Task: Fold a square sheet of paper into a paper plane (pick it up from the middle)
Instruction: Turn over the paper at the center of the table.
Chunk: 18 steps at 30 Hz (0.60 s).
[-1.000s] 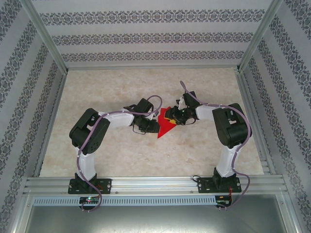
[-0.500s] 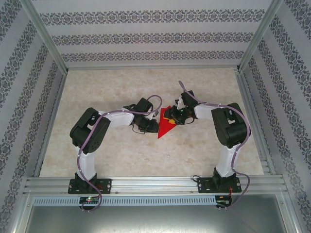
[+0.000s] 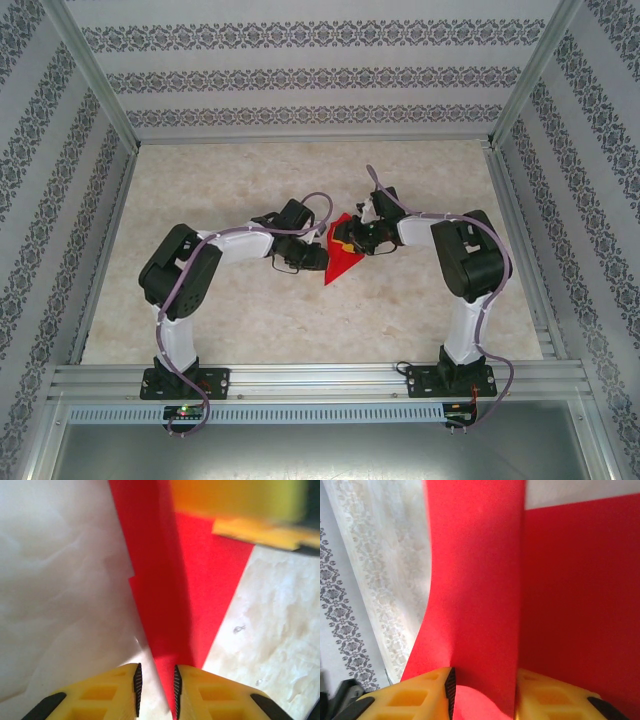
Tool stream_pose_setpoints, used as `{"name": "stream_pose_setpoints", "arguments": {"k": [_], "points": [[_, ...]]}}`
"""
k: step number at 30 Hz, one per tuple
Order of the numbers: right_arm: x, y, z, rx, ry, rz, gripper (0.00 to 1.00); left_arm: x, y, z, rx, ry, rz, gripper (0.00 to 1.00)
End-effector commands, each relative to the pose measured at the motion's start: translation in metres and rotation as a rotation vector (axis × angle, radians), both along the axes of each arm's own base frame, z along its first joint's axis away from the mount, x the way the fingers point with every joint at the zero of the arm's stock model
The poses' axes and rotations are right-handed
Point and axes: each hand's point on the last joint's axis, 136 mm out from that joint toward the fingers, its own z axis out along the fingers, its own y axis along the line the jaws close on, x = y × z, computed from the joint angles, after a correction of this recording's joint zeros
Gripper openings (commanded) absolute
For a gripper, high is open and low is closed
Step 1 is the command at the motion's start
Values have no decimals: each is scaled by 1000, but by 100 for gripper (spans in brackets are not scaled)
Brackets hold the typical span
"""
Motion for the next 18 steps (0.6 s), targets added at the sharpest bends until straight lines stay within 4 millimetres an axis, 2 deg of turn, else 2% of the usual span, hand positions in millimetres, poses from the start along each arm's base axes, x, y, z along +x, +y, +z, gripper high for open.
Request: {"name": "stream_pose_setpoints", "arguments": {"k": [1,9,15,18], "points": [[-3,6,-6,20,-1,25,31,7,11,20,3,-41,38,30],[-1,15,-1,74,-22,27,16,5,17,34,-8,-43,71,39],[2,21,24,124,-55,25,6,5,21,55,-50,-59,111,44],[2,22,41,147,-79,21,4,8,26,75,-96,-89,154,53]]}}
